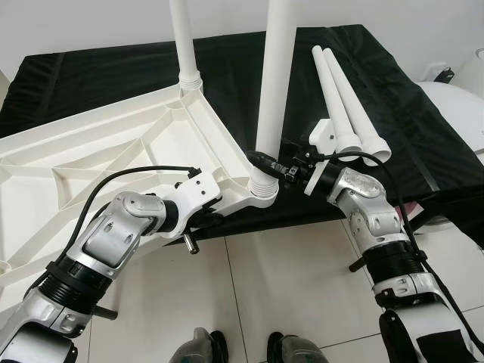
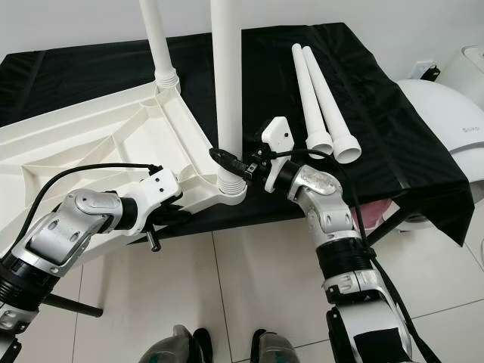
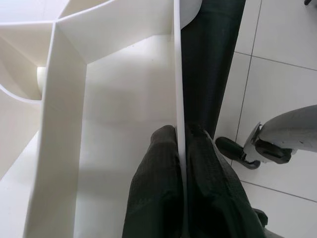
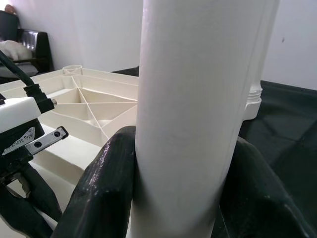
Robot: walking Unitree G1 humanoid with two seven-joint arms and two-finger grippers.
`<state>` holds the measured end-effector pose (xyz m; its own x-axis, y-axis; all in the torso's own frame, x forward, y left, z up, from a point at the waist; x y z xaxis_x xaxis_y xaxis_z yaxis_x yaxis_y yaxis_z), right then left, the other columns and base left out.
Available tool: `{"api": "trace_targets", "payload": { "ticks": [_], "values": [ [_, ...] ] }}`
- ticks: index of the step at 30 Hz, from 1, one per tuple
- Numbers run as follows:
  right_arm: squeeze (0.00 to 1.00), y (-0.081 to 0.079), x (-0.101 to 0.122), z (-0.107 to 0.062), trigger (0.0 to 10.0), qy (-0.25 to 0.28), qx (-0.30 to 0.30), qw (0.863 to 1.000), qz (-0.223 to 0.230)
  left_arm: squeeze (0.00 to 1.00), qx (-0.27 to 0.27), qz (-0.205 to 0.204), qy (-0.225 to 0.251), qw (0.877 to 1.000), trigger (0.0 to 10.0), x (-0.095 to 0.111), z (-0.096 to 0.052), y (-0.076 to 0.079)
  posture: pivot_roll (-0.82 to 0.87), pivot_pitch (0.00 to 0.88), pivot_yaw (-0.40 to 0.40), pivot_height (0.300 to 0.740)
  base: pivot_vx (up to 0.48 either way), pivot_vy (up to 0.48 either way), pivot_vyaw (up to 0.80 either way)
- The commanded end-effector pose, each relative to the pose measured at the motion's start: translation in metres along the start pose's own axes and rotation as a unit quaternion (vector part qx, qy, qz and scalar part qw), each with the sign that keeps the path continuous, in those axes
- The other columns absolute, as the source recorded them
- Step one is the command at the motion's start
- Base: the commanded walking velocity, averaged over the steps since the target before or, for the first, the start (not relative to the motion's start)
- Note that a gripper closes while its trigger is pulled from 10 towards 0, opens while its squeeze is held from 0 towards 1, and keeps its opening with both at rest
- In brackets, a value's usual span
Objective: Building children table
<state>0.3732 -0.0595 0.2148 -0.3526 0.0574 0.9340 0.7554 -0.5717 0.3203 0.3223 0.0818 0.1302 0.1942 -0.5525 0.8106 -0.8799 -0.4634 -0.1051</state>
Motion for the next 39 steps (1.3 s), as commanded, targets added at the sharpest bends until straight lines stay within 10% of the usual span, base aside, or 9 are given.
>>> {"api": "trace_targets", "payload": {
  "ticks": [1, 39],
  "values": [
    [0.00, 0.004, -0.031, -0.014, 10.0, -0.058, -0.036, 0.997, 0.027, 0.00, -0.027, -0.012, -0.028, 0.999, 10.0, -0.016, 0.004, 0.012, -0.05, 0.185, 0.037, 0.740, 0.000, 0.000, 0.00],
    [0.00, -0.012, -0.022, -0.021, 10.0, -0.047, -0.075, 0.996, 0.017, 0.00, -0.030, -0.004, -0.026, 0.999, 10.0, -0.013, 0.007, 0.013, -0.07, 0.161, 0.037, 0.740, 0.000, 0.000, 0.00]
  ]
}}
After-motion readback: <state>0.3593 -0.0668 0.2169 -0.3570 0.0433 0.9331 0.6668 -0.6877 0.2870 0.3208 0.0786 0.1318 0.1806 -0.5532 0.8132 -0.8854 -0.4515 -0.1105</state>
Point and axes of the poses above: a point about 5 cm out from each wrist's last joint towards the gripper, its own z axis pointing out of the wrist towards the gripper, its own x axis along the axis of the wrist's last joint, y = z × x, the point moved 6 cm from there along z, pointing out of the wrist towards the gripper, and after that the axes turned 9 degrees about -z, right-handed, at the moved point
